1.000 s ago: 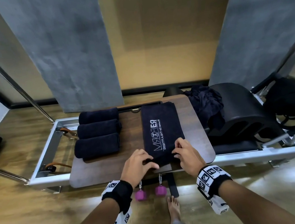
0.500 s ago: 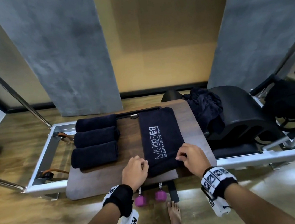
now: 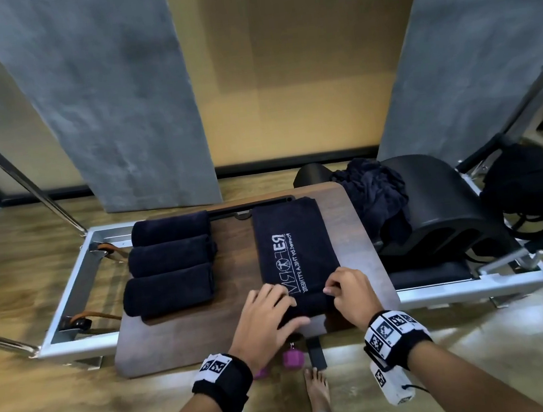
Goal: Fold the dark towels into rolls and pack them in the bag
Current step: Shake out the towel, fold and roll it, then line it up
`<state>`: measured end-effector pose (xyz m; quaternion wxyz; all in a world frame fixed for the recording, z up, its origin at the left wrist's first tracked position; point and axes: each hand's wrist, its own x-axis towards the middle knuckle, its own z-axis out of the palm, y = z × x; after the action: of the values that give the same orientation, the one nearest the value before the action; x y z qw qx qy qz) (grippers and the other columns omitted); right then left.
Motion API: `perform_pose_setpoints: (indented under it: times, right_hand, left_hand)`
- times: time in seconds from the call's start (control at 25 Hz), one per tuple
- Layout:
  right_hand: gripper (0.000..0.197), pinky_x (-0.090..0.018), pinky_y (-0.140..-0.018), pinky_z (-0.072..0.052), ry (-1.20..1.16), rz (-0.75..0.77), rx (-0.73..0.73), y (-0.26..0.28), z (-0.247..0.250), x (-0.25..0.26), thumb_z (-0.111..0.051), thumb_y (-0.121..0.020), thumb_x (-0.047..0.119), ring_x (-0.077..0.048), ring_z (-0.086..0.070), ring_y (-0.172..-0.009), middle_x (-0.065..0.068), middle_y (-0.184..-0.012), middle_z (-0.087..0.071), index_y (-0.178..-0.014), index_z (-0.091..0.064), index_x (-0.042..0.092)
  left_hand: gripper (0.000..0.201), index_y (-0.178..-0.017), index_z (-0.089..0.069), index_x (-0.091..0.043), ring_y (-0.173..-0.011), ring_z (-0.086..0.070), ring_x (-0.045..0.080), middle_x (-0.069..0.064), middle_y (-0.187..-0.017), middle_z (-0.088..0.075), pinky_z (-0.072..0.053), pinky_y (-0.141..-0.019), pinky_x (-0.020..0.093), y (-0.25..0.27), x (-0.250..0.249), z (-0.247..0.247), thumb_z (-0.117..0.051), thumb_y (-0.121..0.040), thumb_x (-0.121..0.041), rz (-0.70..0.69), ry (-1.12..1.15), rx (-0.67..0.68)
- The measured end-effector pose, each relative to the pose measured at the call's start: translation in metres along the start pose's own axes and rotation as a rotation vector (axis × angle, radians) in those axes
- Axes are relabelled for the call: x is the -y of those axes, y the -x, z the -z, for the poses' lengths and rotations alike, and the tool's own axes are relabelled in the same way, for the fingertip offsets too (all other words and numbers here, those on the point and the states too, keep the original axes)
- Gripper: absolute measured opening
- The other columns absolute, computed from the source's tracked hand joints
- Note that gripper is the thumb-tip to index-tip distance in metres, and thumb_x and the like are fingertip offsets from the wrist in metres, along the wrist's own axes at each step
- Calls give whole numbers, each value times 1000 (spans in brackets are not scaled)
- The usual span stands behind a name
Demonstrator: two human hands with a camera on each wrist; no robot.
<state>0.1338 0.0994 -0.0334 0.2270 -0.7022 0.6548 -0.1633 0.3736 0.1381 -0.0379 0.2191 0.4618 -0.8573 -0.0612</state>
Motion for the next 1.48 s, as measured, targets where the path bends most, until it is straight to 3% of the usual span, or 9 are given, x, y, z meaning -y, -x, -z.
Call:
perform_pose_setpoints:
  times: [0.16, 0.28, 0.4, 0.64, 0.84, 1.0, 1.16, 1.24, 1.48]
  right_hand:
    - [19, -36, -80, -52, -56, 3, 10, 1, 1, 0, -69, -93, 3, -19, -61, -84, 3, -86, -61, -77, -70, 13]
    - [19, -41, -83, -51, 165, 231, -96, 11, 3, 3, -70, -98, 23, -24, -61, -98, -1, -104, -61, -84, -74, 11]
    - [41, -46, -95, -50, 349, 424, -147, 22, 9, 7, -75, -90, 45, -27, -57, -120, -7, -127, -61, -118, -72, 15]
    - [31, -35, -97, -45, 349, 424, 172, 6, 15, 14, -61, -97, 12, -24, -61, -108, 0, -117, -65, -128, -62, 18]
    - [30, -31, -91, -49, 139, 250, 230, -18, 23, 13, -58, -100, 4, -26, -65, -109, -4, -117, -70, -126, -65, 16]
    - [54, -34, -83, -54, 6, 222, 249, -25, 26, 15, -58, -94, -4, -18, -64, -91, 2, -109, -62, -131, -40, 31]
    - [32, -36, -79, -54, 110, 351, 108, -23, 24, 13, -60, -100, 42, -18, -58, -101, 8, -127, -42, -125, -44, 30]
    - [53, -31, -94, -47, 216, 377, 166, -22, 23, 7, -61, -89, 63, -12, -47, -118, 8, -135, -40, -127, -51, 28]
    - [21, -31, -95, -41, 302, 469, 53, -39, 22, 4, -62, -95, 17, -17, -57, -108, 9, -110, -67, -114, -71, 21]
  left_hand:
    - [17, -106, -73, -26, -102, -63, 13, -16, -107, -68, -36, -87, 32, -1, 6, -3, -72, -94, -38, 58, 36, 49]
    - [9, -102, -77, -28, -102, -61, 10, -16, -103, -71, -34, -91, 33, -15, 7, 0, -71, -97, -30, 236, 151, 42]
    - [14, -105, -76, -29, -105, -58, 7, -16, -104, -71, -34, -96, 37, -24, 13, -3, -62, -103, -29, 384, 211, 120]
    - [17, -102, -67, -32, -107, -53, 8, -15, -103, -58, -36, -94, 41, -31, 13, -3, -52, -108, -26, 360, 189, 156]
    - [45, -140, -48, -47, -123, -36, -1, -24, -129, -40, -28, -97, 32, -26, 16, 7, -61, -97, -53, 310, 207, 106]
    - [32, -121, -51, -43, -109, -48, 0, -26, -114, -53, -31, -95, 34, -35, 23, 14, -67, -94, -35, 344, 224, 143]
    - [14, -108, -58, -34, -108, -53, 5, -21, -114, -65, -31, -97, 38, -50, 26, 12, -57, -103, -21, 439, 220, 187]
    - [16, -106, -59, -31, -108, -53, 7, -20, -112, -66, -31, -98, 39, -60, 27, 11, -54, -104, -16, 475, 201, 223]
    - [27, -122, -60, -37, -114, -48, 12, -14, -116, -54, -30, -94, 41, -75, 29, 14, -41, -109, -23, 331, -28, 266]
